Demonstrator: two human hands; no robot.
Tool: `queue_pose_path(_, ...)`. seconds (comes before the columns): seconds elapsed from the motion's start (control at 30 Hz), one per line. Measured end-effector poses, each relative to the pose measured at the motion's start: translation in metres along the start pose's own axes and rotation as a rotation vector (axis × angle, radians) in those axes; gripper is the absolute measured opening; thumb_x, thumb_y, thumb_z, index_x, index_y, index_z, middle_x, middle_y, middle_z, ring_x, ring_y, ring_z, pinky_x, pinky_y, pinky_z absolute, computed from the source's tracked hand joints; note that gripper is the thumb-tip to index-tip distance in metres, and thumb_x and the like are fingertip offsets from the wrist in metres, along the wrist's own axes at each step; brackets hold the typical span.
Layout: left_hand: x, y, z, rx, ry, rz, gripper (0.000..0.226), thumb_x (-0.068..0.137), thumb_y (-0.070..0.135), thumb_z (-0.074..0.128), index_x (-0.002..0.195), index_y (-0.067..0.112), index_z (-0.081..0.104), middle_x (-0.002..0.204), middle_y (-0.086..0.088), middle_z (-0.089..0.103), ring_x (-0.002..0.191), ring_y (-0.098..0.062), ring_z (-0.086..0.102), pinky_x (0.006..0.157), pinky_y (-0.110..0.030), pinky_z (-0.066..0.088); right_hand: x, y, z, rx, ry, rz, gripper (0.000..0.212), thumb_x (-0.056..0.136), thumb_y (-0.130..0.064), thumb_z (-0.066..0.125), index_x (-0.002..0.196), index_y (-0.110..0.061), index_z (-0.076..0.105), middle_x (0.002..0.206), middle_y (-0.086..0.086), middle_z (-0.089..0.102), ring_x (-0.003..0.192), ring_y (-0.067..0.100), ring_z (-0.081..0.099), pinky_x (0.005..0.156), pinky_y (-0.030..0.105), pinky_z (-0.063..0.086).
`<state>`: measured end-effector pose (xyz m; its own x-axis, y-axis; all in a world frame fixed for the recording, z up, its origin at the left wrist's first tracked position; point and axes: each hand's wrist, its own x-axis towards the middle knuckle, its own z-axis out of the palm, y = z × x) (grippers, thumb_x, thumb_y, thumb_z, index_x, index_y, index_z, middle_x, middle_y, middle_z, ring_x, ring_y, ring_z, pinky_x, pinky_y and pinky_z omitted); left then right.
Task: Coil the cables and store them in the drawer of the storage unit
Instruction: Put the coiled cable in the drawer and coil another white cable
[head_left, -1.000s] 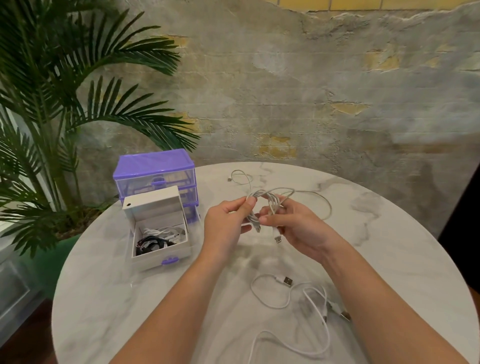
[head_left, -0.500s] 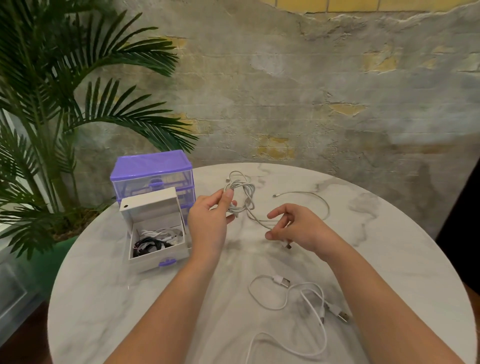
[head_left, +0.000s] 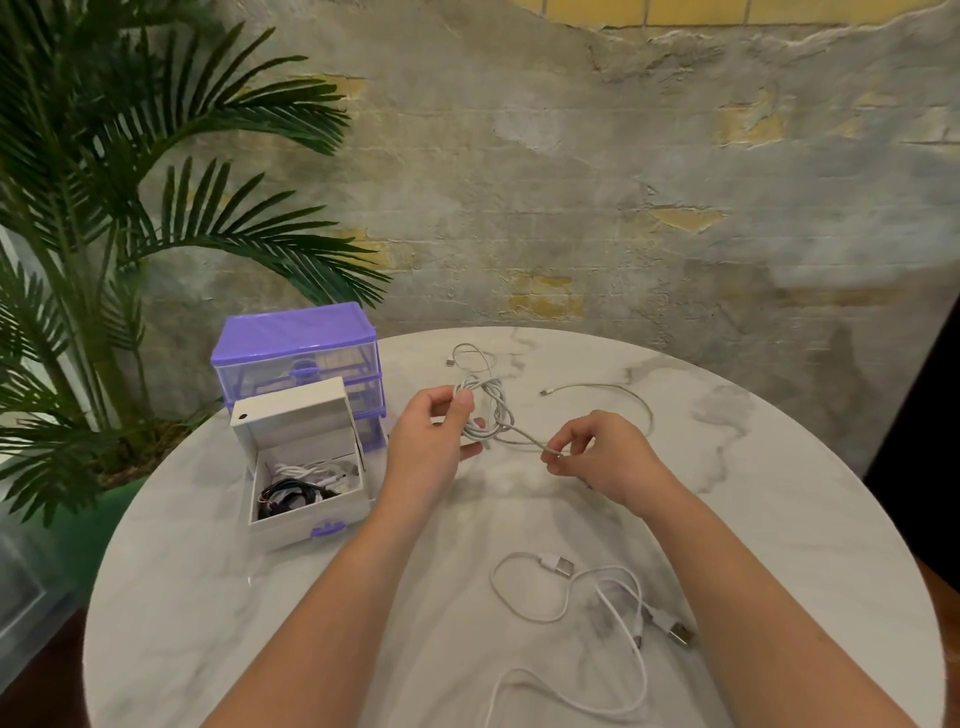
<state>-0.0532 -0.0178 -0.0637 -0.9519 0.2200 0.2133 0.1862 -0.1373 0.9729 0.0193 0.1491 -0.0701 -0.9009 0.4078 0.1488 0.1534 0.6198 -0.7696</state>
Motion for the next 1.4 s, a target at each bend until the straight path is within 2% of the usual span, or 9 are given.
queue_pose_path(0.23, -0.005, 0.002, 0.004, -0.202, -0.109, -0.079, 0.017, 0.099, 0.023, 0.051, 0.113, 0.013, 0.051, 0.091, -0.009, 0.068, 0.092, -0.020, 0.066, 0.074, -0.032, 0.060, 0.000, 0.000, 0.012, -0.126, 0.062, -0.061, 0.004, 0.084, -0.026, 0.072, 0.087, -0.025, 0.074, 0.071, -0.010, 0.062, 0.070, 0.010, 0.058, 0.064, 0.024, 0.043)
queue_pose_path(0.37, -0.005, 0.002, 0.003, -0.336, -0.100, -0.147, 0.024, 0.098, 0.022, 0.053, 0.119, 0.011, 0.051, 0.092, -0.005, 0.066, 0.093, -0.021, 0.068, 0.079, -0.033, 0.059, -0.008, -0.011, 0.012, -0.058, 0.062, -0.090, 0.024, 0.086, -0.042, 0.067, 0.105, -0.029, 0.073, 0.093, -0.015, 0.068, 0.088, 0.005, 0.062, 0.079, 0.025, 0.048)
queue_pose_path(0.57, -0.005, 0.003, 0.005, -0.346, -0.133, -0.256, 0.021, 0.099, 0.010, 0.050, 0.120, 0.007, 0.049, 0.096, -0.006, 0.063, 0.090, -0.024, 0.067, 0.083, -0.039, 0.058, -0.006, -0.017, 0.024, 0.156, 0.110, -0.158, 0.031, 0.099, -0.027, 0.053, 0.128, -0.025, 0.063, 0.113, -0.008, 0.068, 0.105, 0.007, 0.059, 0.084, 0.020, 0.041)
queue_pose_path(0.8, -0.005, 0.001, 0.000, -0.230, -0.294, -0.348, 0.019, 0.096, -0.009, 0.043, 0.108, 0.005, 0.051, 0.086, -0.009, 0.058, 0.097, -0.028, 0.062, 0.083, -0.045, 0.057, -0.006, -0.014, 0.019, 0.162, 0.099, -0.169, 0.028, 0.099, -0.017, 0.052, 0.122, -0.021, 0.067, 0.111, -0.009, 0.067, 0.100, 0.003, 0.057, 0.077, 0.002, 0.037)
queue_pose_path(0.97, -0.005, 0.001, 0.001, -0.218, -0.258, -0.395, 0.025, 0.087, -0.017, 0.033, 0.089, 0.005, 0.044, 0.079, -0.009, 0.048, 0.082, -0.031, 0.065, 0.083, -0.054, 0.054, -0.007, -0.011, 0.016, -0.128, 0.085, -0.264, 0.030, 0.096, -0.025, 0.054, 0.124, -0.030, 0.064, 0.108, -0.014, 0.064, 0.099, 0.004, 0.051, 0.088, 0.024, 0.043)
queue_pose_path(1.07, -0.001, 0.001, -0.003, -0.311, -0.214, -0.412, 0.021, 0.084, -0.007, 0.038, 0.100, 0.001, 0.051, 0.090, -0.017, 0.054, 0.092, -0.036, 0.066, 0.082, -0.052, 0.057, -0.008, -0.011, 0.010, -0.241, 0.047, -0.320, 0.038, 0.093, -0.045, 0.054, 0.129, -0.034, 0.060, 0.111, -0.018, 0.063, 0.104, 0.003, 0.048, 0.091, 0.030, 0.044)
queue_pose_path(1.17, -0.001, 0.004, -0.003, -0.344, -0.173, -0.426, 0.012, 0.093, 0.017, 0.050, 0.094, 0.006, 0.053, 0.076, -0.007, 0.046, 0.089, -0.031, 0.061, 0.085, -0.052, 0.056, -0.009, -0.013, 0.007, -0.331, 0.058, -0.357, 0.042, 0.092, -0.058, 0.049, 0.126, -0.038, 0.062, 0.111, -0.018, 0.063, 0.108, 0.004, 0.047, 0.087, 0.027, 0.043)
queue_pose_path(1.3, 0.000, 0.001, 0.003, -0.274, -0.069, -0.387, 0.039, 0.099, 0.042, 0.047, 0.099, 0.004, 0.057, 0.078, -0.005, 0.046, 0.088, -0.025, 0.058, 0.081, -0.046, 0.058, -0.008, -0.013, 0.007, -0.491, 0.218, -0.504, 0.028, 0.090, -0.053, 0.055, 0.101, -0.038, 0.075, 0.092, -0.008, 0.057, 0.094, 0.016, 0.049, 0.071, 0.030, 0.041)
queue_pose_path(1.4, -0.004, -0.001, 0.004, -0.133, -0.097, -0.283, 0.046, 0.101, 0.044, 0.036, 0.110, 0.002, 0.052, 0.085, -0.005, 0.048, 0.090, -0.020, 0.059, 0.081, -0.040, 0.058, -0.005, -0.011, 0.009, -0.637, 0.399, -0.598, 0.016, 0.083, -0.047, 0.068, 0.083, -0.034, 0.078, 0.091, -0.005, 0.051, 0.088, 0.021, 0.043, 0.075, 0.031, 0.035)
